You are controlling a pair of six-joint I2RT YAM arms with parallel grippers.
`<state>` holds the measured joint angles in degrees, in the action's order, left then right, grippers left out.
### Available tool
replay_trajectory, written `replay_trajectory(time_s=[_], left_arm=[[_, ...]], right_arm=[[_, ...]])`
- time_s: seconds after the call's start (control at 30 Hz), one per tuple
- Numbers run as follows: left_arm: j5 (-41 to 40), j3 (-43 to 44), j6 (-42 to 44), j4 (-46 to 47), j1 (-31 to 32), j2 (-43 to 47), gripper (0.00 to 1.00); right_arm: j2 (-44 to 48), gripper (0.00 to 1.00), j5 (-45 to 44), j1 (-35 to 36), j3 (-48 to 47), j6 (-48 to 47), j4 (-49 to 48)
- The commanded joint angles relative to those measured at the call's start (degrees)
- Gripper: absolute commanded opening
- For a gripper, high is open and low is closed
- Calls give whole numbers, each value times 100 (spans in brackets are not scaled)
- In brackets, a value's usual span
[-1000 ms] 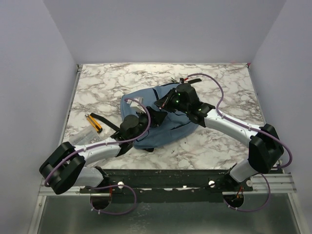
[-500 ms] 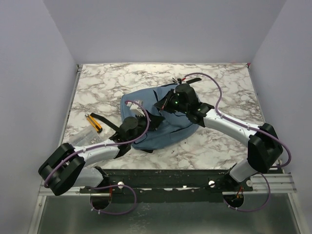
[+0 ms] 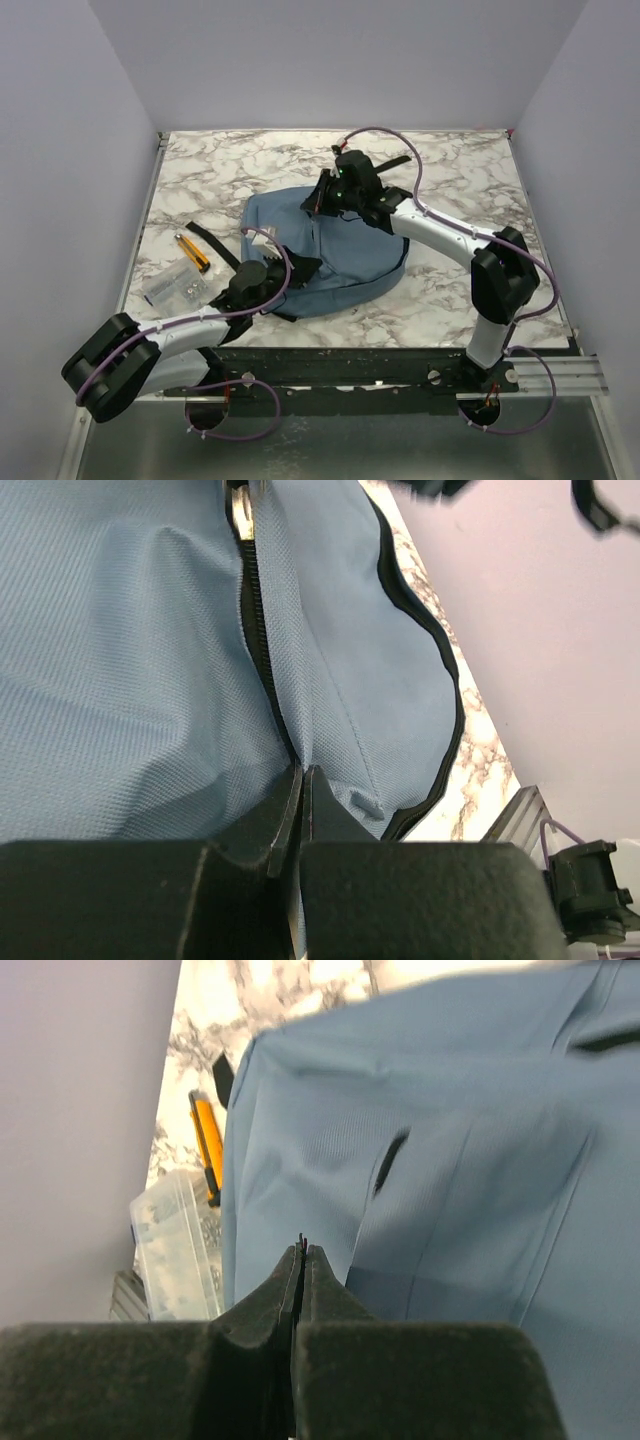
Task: Pack the student bag
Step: Zip the student bag at the center of the board.
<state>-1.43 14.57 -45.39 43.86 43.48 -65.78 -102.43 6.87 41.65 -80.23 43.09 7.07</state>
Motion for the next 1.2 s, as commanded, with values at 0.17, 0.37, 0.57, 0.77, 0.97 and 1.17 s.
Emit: replay_trajectory(time_s=[0.17, 0.37, 0.57, 0.77, 0.97, 1.17], left_arm=[[751, -790, -54, -926, 177, 461, 0], [747, -877, -14, -993, 169, 695, 0], [998, -699, 203, -1019, 171, 698, 0], [1405, -382, 243, -1181, 160, 764, 1], [1597, -384, 182, -1283, 134, 865, 0], [1756, -488, -13, -1361, 134, 909, 0]], right_arm=[[-876, 1, 133, -587, -2012, -483, -637], [-1611, 0, 313, -921, -2623, -719, -643], [-2010, 6, 423, -1047, -3511, -1409, 709], [-1043, 47, -438, -1136, -3126, -2213, 2545], [127, 65, 1722, -1169, -1260, -2658, 1565], [-212, 66, 2962, -1168, -848, -2355, 344]])
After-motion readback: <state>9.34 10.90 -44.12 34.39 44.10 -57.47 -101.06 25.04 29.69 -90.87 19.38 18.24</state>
